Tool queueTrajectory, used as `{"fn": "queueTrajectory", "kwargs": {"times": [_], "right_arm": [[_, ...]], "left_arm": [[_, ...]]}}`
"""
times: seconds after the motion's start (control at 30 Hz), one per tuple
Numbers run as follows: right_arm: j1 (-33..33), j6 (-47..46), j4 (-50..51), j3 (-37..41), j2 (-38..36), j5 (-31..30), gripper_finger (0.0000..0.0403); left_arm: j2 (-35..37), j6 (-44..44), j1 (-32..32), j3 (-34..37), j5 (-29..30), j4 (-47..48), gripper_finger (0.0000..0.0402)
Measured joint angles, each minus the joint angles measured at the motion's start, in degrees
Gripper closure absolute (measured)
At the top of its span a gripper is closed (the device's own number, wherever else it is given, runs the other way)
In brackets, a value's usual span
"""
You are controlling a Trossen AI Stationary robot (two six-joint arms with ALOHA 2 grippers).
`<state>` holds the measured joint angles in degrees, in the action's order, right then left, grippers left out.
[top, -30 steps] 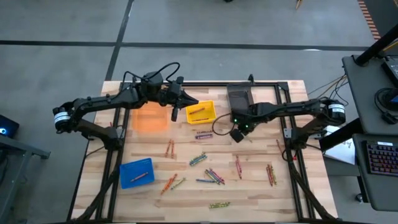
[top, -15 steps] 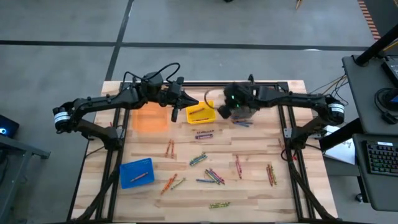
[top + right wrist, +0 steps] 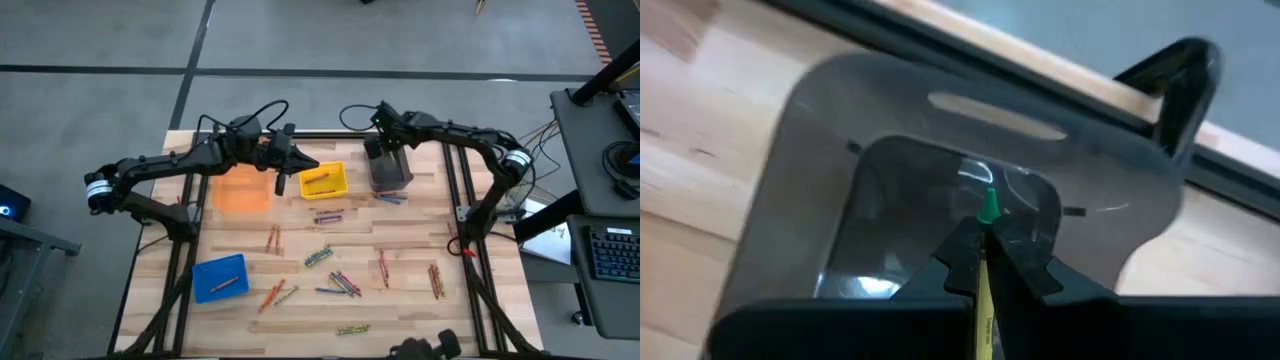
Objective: Sort crayons
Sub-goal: Put the green crayon into the black bin, then put the red crayon into the yellow bin
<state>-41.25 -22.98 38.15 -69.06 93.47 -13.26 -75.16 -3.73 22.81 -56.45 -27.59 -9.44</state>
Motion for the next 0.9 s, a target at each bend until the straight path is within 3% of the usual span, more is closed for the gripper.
{"fn": "queueTrajectory", "kwargs": {"times": [0.23, 0.53, 0.9], "right_arm": [[0.2, 0.3, -0.2, 0.0, 2.6, -0.1, 0.0386], [0.2, 1.0, -0.1, 0.0, 2.1, -0.2, 0.0322], [4.4, -0.1, 5.3, 0.0, -9.4, 4.7, 0.0280]], "left_arm": [[0.0, 0.0, 0.0, 0.0, 0.0, -0.2, 0.0402], [0.0, 0.0, 0.0, 0.0, 0.0, -0.7, 0.0402], [0.0, 0.7, 0.0, 0.0, 0.0, -0.6, 0.0402]]}}
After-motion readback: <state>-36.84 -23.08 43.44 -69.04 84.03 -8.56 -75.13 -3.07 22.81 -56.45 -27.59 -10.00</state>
